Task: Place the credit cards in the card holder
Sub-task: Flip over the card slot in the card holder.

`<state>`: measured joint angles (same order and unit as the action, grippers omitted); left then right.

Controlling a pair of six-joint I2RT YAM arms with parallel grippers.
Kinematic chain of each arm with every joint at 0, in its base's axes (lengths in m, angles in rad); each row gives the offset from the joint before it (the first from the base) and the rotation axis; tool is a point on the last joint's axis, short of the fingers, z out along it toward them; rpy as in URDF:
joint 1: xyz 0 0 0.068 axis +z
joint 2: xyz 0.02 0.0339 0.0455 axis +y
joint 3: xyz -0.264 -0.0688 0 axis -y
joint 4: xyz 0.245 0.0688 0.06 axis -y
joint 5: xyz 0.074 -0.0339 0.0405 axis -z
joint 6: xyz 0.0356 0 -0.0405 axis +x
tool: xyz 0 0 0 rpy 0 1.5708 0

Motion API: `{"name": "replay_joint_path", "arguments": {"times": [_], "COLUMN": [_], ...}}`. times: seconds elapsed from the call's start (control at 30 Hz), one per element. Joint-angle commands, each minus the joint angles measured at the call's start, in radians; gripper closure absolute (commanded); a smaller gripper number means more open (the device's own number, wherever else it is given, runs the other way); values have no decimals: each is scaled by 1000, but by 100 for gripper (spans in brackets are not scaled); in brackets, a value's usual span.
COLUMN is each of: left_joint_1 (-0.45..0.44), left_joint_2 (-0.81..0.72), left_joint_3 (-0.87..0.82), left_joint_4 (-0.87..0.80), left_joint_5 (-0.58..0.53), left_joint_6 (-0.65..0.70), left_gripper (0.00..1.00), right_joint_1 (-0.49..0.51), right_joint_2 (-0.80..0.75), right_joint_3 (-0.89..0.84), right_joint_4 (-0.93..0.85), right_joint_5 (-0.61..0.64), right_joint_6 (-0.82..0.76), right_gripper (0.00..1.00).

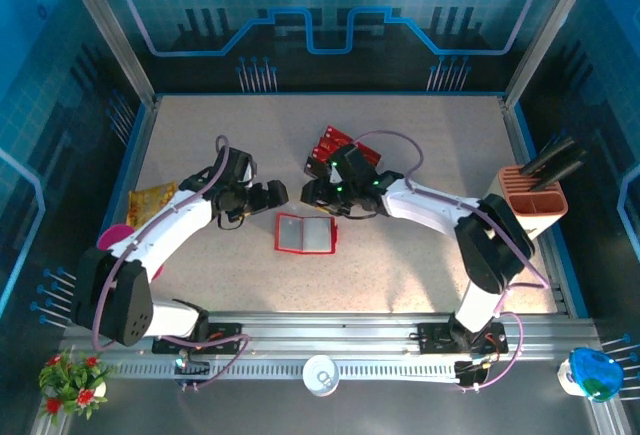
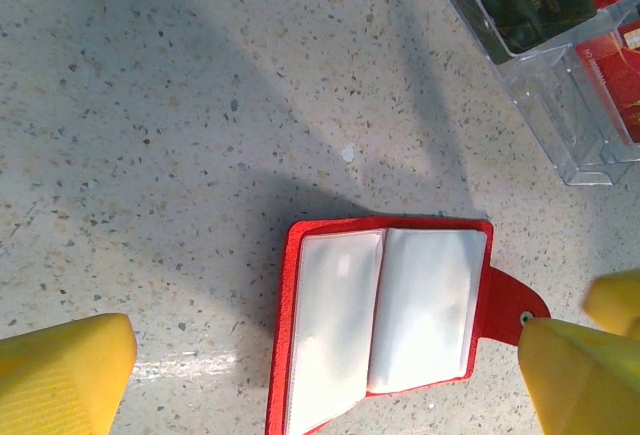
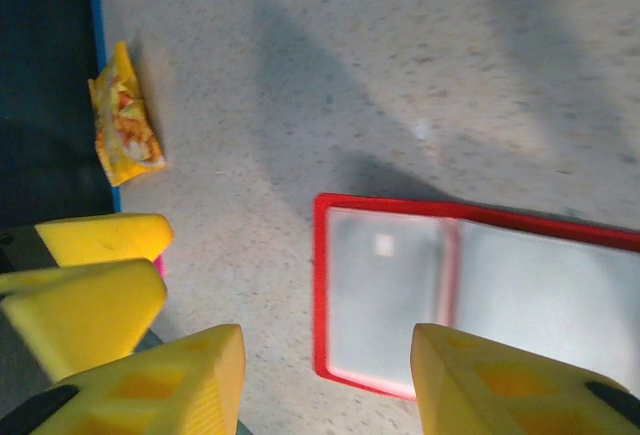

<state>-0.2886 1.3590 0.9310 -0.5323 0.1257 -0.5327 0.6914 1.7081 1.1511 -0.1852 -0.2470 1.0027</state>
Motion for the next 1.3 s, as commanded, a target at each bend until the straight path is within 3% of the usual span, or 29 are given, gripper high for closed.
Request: {"name": "replay_joint_path", "arguments": {"times": [0.0, 0.17, 0.43, 0.5, 0.63, 0.77, 1.07, 1.27], "left_joint_1": [6, 1, -19, -27, -45, -58, -72, -73], "left_joint_2": [20, 40, 80, 89, 108, 128, 164, 178], "left_joint_3": [26, 32, 58, 62, 68, 75, 91, 102], "left_joint_4": [15, 18, 19, 21, 25, 29, 40, 40], "left_joint_5": [40, 43, 40, 39, 35, 35, 37, 37], "left_joint_6": [12, 6, 7, 7, 8, 10, 13, 19], "left_gripper": [1, 1, 1, 1, 1, 1, 1, 1], "right_joint_1": [-12, -7, 3, 1, -9, -29, -92, -119], "right_joint_2": [-39, -4, 112, 130, 142, 118, 14, -70], "right_joint_3": [-13, 36, 89, 98, 103, 69, -49, -25], "right_joint_4": [-238, -412, -414, -406, -404, -404, -375, -348], "right_joint_5": [121, 212, 210, 216, 235, 251, 255, 209], "right_joint_6": [-119, -233, -253, -246, -236, -227, -220, -267], "right_gripper": [51, 50, 55, 63, 88, 100, 100, 63]}}
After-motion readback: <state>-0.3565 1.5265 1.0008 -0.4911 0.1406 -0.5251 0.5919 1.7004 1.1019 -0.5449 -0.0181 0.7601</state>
